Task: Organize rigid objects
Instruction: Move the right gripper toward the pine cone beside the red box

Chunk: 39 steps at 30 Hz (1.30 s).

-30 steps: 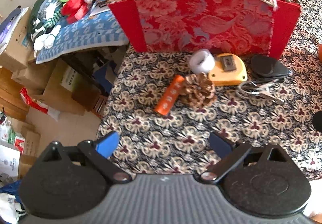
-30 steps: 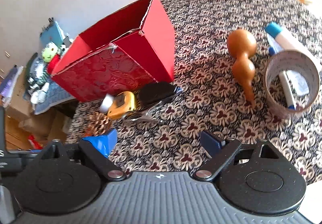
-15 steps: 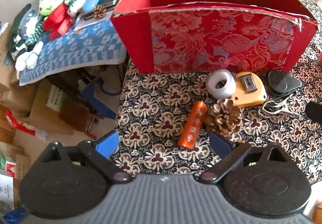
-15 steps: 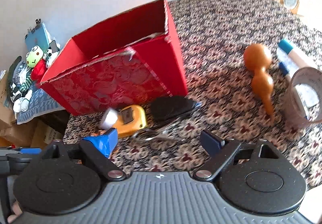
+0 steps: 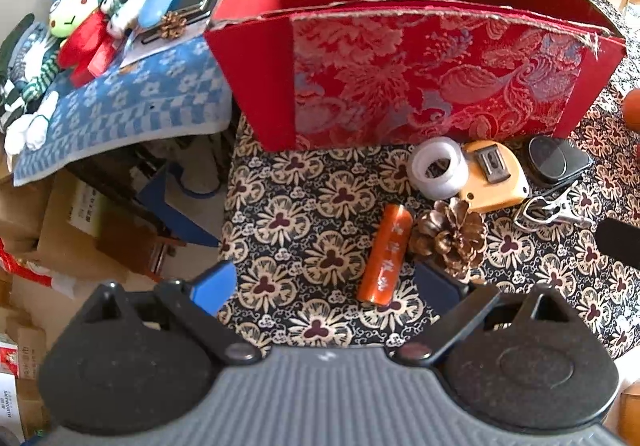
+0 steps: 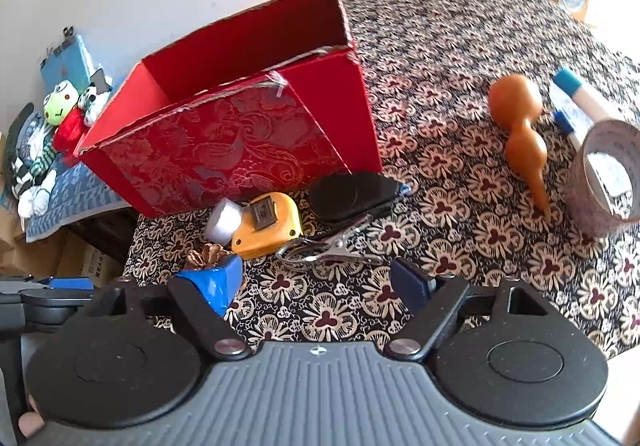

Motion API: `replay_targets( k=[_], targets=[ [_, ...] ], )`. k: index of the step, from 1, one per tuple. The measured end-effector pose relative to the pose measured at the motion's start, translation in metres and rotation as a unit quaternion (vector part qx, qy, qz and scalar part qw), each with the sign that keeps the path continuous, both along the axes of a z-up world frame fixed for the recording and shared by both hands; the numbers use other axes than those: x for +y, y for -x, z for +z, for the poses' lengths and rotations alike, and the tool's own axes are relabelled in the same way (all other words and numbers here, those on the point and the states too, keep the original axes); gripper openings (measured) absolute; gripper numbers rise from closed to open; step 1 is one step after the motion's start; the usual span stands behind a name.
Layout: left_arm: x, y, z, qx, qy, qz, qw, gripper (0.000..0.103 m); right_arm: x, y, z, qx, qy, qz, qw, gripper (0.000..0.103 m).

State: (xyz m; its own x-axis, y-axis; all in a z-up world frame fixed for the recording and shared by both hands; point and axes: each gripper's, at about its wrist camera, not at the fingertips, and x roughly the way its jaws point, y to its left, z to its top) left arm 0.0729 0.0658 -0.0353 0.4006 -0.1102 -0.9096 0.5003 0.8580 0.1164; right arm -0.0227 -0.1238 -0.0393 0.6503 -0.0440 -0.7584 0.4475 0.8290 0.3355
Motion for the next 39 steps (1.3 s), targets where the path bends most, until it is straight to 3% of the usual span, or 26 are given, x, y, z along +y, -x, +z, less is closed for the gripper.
replay_targets(
  k=[7, 17, 39],
  targets=[
    [0.001, 0.0, -0.001, -0.002, -0.005, 0.004, 1.0, 0.097, 0.003, -0.008, -0.002, 0.005, -0.014, 0.006, 1.0, 0.064],
    [-0.001, 0.001, -0.003, 0.0, -0.007, 0.002, 1.0, 0.097, 0.019, -0.008, -0.001, -0.007, 0.014, 0.045, 0.999, 0.058],
    [-0.001, 0.003, -0.01, 0.005, -0.01, -0.017, 0.9998, 0.097, 0.016, -0.006, -0.014, -0.001, -0.022, 0.015, 1.0, 0.043]
  ],
)
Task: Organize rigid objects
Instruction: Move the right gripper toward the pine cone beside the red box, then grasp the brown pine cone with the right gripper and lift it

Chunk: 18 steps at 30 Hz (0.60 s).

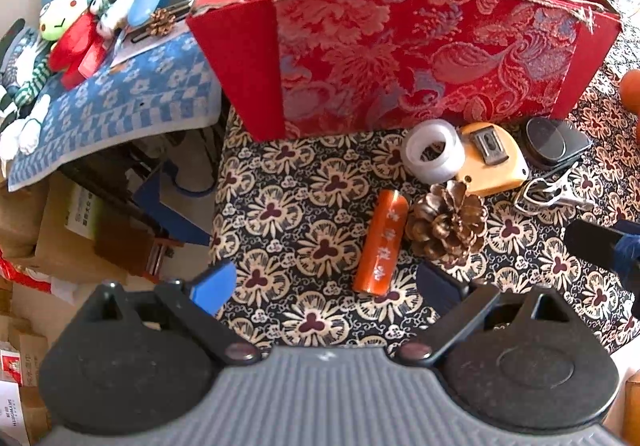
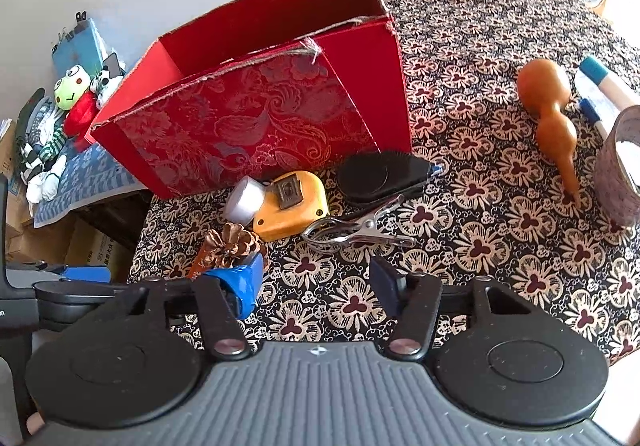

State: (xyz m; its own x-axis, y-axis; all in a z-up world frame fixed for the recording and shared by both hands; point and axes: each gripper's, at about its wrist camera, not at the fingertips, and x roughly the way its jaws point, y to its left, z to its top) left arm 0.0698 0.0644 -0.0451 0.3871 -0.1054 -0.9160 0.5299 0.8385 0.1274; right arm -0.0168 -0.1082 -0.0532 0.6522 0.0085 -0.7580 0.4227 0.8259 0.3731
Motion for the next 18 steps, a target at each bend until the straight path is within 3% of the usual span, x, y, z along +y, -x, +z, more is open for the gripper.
replay_targets(
  k=[12, 18],
  targets=[
    [-0.003, -0.007, -0.006, 0.004, -0.001, -0.013, 0.9999, 0.097, -0.004, -0.006, -0.007, 0.005, -0.023, -0.004, 1.0, 0.04],
    [0.012, -0.014, -0.005, 0.005, 0.05, -0.034, 0.9982, 0.096, -0.022, -0.008, -0.013, -0.002, -0.058, -0.019, 0.998, 0.035]
  ],
)
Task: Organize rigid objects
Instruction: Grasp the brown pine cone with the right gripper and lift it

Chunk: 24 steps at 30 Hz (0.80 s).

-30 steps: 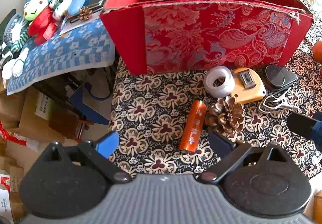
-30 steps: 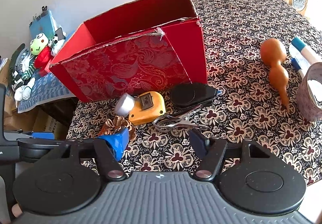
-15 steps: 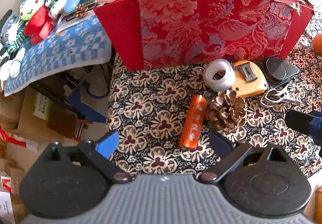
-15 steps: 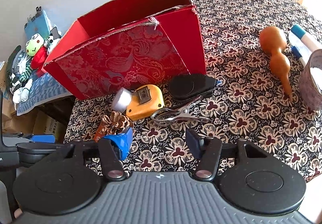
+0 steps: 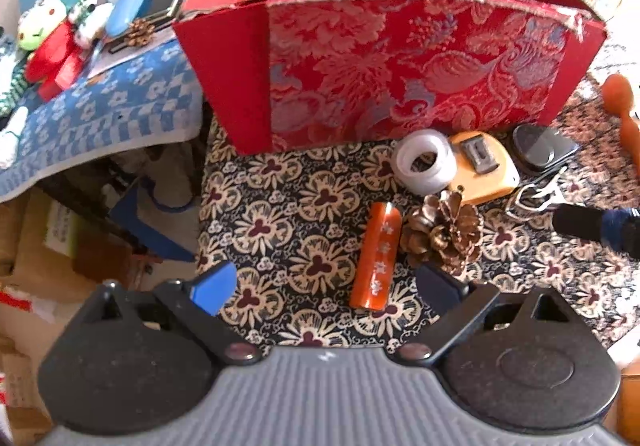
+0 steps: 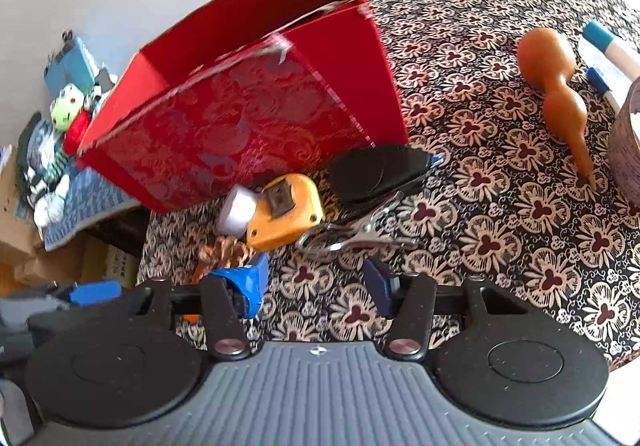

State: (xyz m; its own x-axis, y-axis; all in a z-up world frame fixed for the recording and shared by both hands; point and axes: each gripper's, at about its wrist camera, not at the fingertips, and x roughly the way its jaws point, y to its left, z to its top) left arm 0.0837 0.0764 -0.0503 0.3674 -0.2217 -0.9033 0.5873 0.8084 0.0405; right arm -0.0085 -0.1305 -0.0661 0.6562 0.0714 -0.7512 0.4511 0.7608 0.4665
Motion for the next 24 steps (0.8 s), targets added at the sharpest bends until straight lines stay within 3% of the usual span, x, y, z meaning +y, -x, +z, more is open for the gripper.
replay_targets(
  k=[3, 9, 13, 17, 19, 20, 24],
  targets=[
    [0.008, -0.002, 0.002, 0.003, 0.033, -0.016, 0.9993, 0.093, -0.009, -0.002, 0.001, -0.016, -0.017, 0.0, 1.0, 0.032],
    [0.01, 0.0, -0.004, 0.032, 0.09, -0.06, 0.9937, 0.093, -0.008, -0.017, 0.001, -0.056, -0.102, 0.061, 0.991, 0.028],
    [0.001, 0.007, 0.0, 0.026, 0.11, -0.079, 0.9905, 0.093, 0.006, -0.033, -0.002, -0.045, -0.104, 0.099, 0.989, 0.027],
    [-0.011, 0.012, 0.006, 0.01, 0.13, -0.107, 0.9857, 0.092, 0.005, -0.043, -0.012, -0.034, -0.141, 0.105, 0.984, 0.028],
    [-0.017, 0.011, 0.004, 0.02, 0.134, -0.12, 0.9834, 0.069, 0.005, -0.046, -0.015, -0.029, -0.141, 0.108, 0.984, 0.028],
    [-0.02, 0.011, 0.0, 0.03, 0.131, -0.124, 0.9831, 0.049, 0.005, -0.047, -0.015, -0.028, -0.139, 0.111, 0.984, 0.027],
    [-0.026, 0.003, -0.015, 0.061, 0.12, -0.116, 0.984, 0.043, 0.008, -0.053, -0.022, -0.019, -0.146, 0.117, 0.982, 0.022]
  ],
)
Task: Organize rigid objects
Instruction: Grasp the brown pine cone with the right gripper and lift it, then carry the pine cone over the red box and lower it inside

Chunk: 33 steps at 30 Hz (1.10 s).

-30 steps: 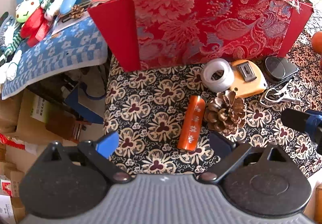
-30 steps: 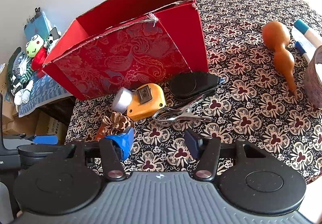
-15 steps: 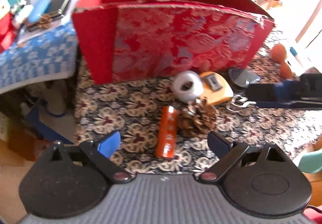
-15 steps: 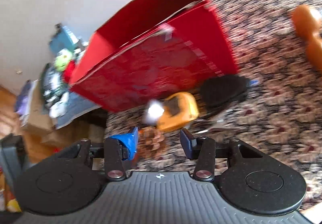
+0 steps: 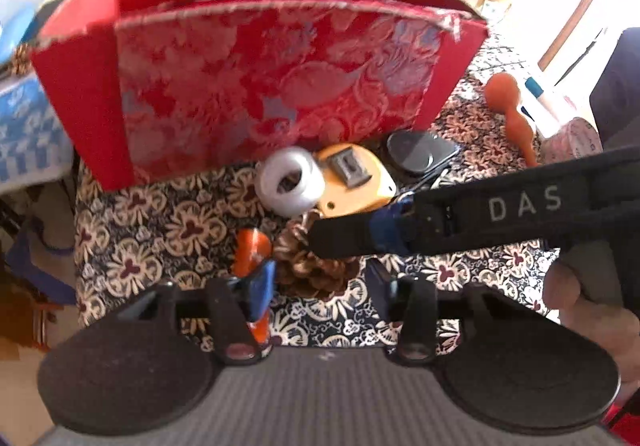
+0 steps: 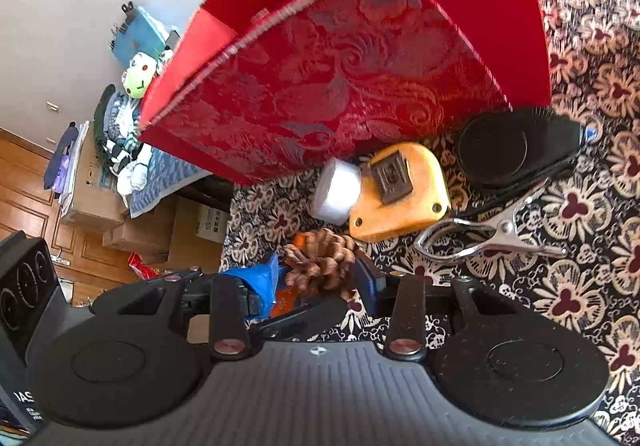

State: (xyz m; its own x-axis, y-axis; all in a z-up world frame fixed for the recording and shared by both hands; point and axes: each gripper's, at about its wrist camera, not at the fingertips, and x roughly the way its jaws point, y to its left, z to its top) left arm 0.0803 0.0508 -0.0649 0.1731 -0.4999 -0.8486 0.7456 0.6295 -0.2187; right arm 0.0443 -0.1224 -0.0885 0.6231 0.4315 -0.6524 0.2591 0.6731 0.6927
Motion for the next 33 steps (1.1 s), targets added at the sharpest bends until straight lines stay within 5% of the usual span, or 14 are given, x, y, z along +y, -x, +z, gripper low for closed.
replay_targets(
  k=[4, 13, 21, 26, 33],
  targets=[
    [0.001, -0.002, 0.002, -0.002, 0.004, 0.003, 1.0, 0.043, -0.003, 0.001, -0.006, 0.007, -0.021, -0.007, 1.0, 0.012],
    [-0.002, 0.007, 0.025, -0.019, 0.019, -0.033, 0.9991, 0.042, -0.011, 0.018, 0.024, -0.004, 0.001, -0.009, 1.0, 0.01],
    [-0.021, -0.008, 0.111, -0.099, 0.097, -0.082, 0.9869, 0.042, -0.033, 0.024, 0.127, -0.106, 0.103, -0.016, 0.989, 0.006],
    [-0.04, -0.045, 0.153, -0.165, 0.12, -0.079, 0.9758, 0.041, -0.043, -0.013, 0.179, -0.171, 0.173, -0.006, 0.97, 0.006],
    [-0.067, -0.117, 0.152, -0.174, 0.084, -0.053, 0.9797, 0.042, -0.062, -0.098, 0.183, -0.146, 0.178, 0.032, 0.973, 0.006]
  ],
)
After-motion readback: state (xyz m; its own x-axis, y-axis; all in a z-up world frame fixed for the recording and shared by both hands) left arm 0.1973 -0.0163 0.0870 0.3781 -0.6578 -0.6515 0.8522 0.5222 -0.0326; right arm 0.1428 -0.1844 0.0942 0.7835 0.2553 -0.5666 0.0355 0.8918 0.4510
